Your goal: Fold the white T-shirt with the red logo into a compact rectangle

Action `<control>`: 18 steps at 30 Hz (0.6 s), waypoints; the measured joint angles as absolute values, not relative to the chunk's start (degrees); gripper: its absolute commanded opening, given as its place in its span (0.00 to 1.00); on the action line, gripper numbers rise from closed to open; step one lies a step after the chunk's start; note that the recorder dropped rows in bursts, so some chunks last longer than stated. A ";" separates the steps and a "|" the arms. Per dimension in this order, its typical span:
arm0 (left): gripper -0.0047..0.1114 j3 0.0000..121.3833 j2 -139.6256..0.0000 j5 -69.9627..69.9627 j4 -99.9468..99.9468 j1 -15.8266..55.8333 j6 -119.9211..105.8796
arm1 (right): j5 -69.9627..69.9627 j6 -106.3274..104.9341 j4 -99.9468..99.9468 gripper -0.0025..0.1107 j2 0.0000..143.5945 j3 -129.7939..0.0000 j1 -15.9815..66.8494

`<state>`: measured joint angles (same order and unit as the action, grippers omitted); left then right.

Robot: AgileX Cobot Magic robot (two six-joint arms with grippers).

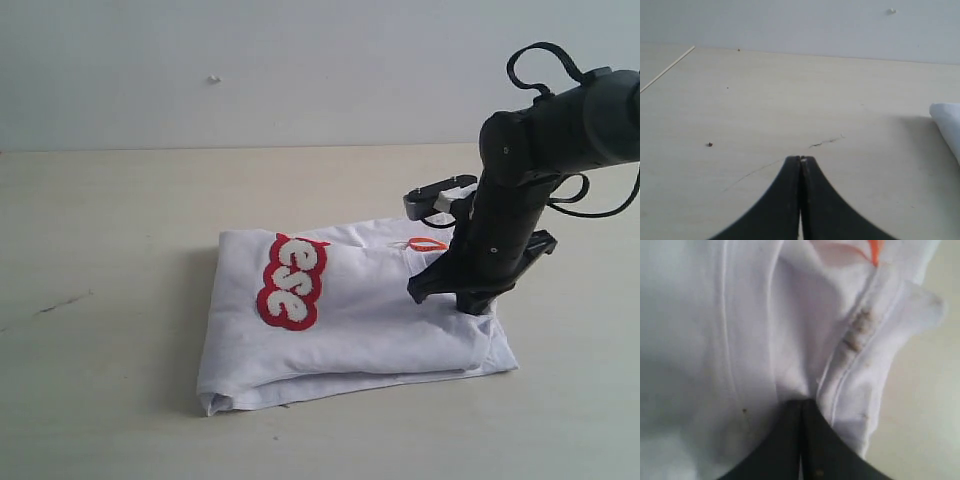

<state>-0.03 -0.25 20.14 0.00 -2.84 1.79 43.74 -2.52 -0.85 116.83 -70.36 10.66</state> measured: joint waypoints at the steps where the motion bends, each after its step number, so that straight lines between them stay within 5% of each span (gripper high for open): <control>1: 0.04 -0.03 -0.25 20.14 0.00 -2.84 1.79 | 43.74 1.15 -4.33 0.02 116.57 -70.34 10.59; 18: 0.04 -0.03 -0.25 20.14 0.00 -2.84 1.79 | 47.50 0.57 -0.94 0.02 115.27 -69.01 10.59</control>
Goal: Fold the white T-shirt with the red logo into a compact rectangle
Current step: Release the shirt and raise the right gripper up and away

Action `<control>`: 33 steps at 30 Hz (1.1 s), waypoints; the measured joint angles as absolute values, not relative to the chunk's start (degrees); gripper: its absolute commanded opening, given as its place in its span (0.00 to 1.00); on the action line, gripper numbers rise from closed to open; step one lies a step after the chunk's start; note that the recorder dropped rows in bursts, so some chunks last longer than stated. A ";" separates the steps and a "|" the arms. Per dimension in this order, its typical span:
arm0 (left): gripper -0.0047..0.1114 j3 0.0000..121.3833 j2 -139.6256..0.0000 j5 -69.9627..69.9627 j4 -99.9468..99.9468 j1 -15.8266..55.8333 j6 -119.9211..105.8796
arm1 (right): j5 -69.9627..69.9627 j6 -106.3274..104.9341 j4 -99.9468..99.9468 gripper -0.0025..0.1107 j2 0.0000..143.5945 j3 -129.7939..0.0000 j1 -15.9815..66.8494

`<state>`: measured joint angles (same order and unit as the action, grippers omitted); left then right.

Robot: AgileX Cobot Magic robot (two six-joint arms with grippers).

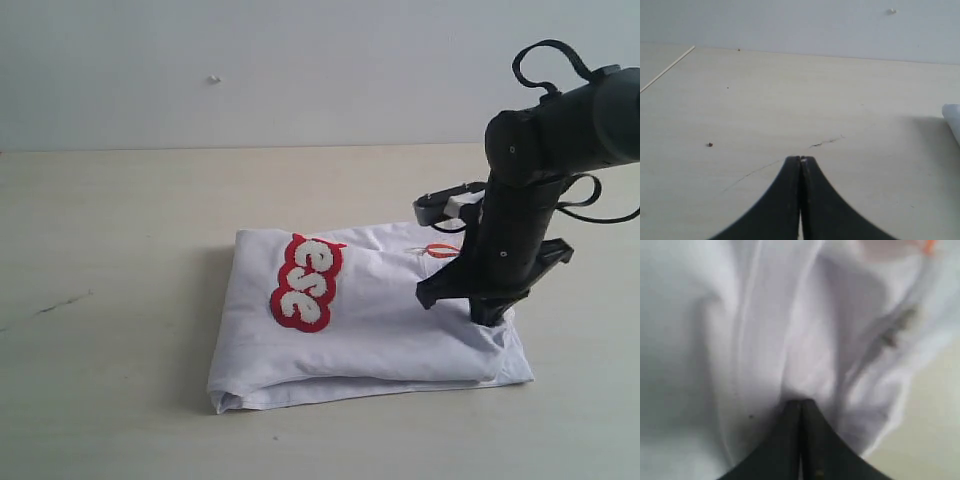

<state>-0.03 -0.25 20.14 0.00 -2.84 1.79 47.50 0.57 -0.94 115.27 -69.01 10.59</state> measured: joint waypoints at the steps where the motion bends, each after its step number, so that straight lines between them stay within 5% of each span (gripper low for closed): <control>1: 0.04 -0.03 -0.25 20.14 0.00 -2.84 1.79 | 47.35 4.96 -6.12 0.02 114.23 -69.01 10.59; 5: 0.04 -0.03 -0.25 20.14 0.00 -2.84 1.79 | 46.83 14.53 -15.45 0.02 111.54 -69.01 10.59; 16: 0.04 -0.03 -0.25 20.14 0.00 -2.84 1.79 | 44.83 -2.25 6.08 0.02 109.71 -68.92 11.02; 33: 0.04 -0.03 -0.25 20.14 0.00 -2.84 1.79 | 44.87 -3.91 6.12 0.02 117.79 -69.72 20.82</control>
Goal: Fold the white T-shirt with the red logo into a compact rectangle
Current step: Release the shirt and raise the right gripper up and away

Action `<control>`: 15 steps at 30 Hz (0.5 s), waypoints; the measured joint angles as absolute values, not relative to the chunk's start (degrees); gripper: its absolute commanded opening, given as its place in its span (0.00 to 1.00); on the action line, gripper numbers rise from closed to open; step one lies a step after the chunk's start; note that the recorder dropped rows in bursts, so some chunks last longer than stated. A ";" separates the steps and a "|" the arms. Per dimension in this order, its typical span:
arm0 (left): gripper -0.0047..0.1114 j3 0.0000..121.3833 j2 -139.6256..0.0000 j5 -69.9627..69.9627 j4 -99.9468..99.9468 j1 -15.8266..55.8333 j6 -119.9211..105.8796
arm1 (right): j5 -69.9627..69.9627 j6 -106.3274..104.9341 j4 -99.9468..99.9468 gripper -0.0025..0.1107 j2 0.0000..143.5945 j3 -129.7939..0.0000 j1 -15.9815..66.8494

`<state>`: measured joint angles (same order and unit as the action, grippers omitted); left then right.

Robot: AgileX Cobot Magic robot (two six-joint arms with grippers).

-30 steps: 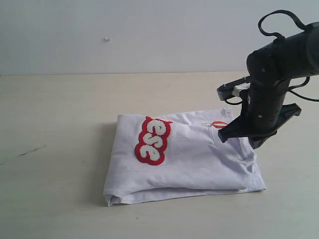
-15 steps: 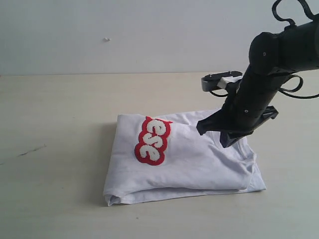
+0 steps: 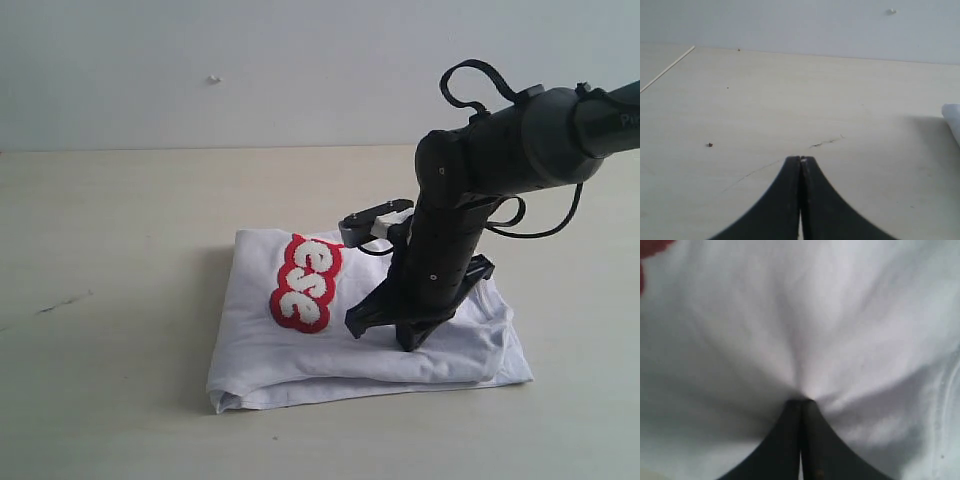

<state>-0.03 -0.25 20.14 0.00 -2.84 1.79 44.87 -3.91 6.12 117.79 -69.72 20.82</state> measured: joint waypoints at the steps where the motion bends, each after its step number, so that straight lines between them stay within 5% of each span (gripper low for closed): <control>1: 0.04 -0.03 -0.25 20.14 0.00 -2.84 1.79 | 44.87 -3.91 6.12 0.02 117.79 -69.85 20.82; 9: 0.04 -0.03 -0.25 20.14 0.00 -2.84 1.79 | 41.44 -4.54 5.76 0.02 114.17 -69.07 21.09; 15: 0.04 -0.03 -0.25 20.14 0.00 -2.84 1.79 | 39.28 -4.54 5.76 0.02 96.95 -68.94 21.19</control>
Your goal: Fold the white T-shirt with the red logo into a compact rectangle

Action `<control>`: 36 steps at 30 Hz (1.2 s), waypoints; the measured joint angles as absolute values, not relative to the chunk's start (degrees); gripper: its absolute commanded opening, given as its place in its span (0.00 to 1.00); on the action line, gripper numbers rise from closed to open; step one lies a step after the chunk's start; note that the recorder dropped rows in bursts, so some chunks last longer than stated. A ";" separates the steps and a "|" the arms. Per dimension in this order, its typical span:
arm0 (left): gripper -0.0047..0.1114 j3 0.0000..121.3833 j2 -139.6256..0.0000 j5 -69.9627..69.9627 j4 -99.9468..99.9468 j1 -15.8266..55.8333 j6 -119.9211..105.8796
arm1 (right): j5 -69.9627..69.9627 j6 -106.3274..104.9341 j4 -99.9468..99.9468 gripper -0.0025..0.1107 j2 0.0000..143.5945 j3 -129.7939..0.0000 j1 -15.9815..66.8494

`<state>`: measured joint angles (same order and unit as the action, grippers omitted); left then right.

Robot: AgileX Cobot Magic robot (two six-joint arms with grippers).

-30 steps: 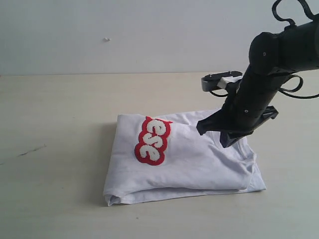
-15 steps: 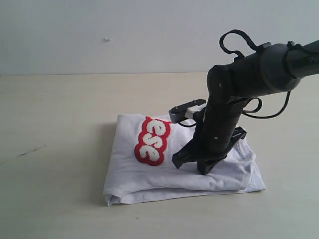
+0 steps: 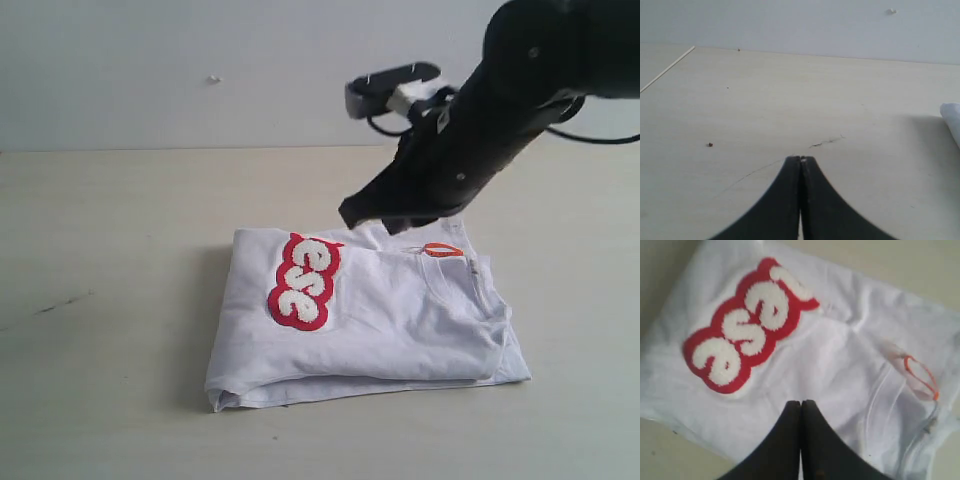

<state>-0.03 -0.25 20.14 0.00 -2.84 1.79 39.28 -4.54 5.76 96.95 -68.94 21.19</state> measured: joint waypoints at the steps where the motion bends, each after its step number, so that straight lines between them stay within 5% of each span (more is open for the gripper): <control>1: 0.04 -0.03 -0.25 20.14 0.00 -2.84 1.79 | 39.51 -4.54 5.76 0.02 94.59 -68.94 21.19; 36: 0.04 -0.03 -0.25 20.14 0.00 -2.84 1.79 | 27.82 8.20 -1.55 0.02 21.76 -46.31 21.23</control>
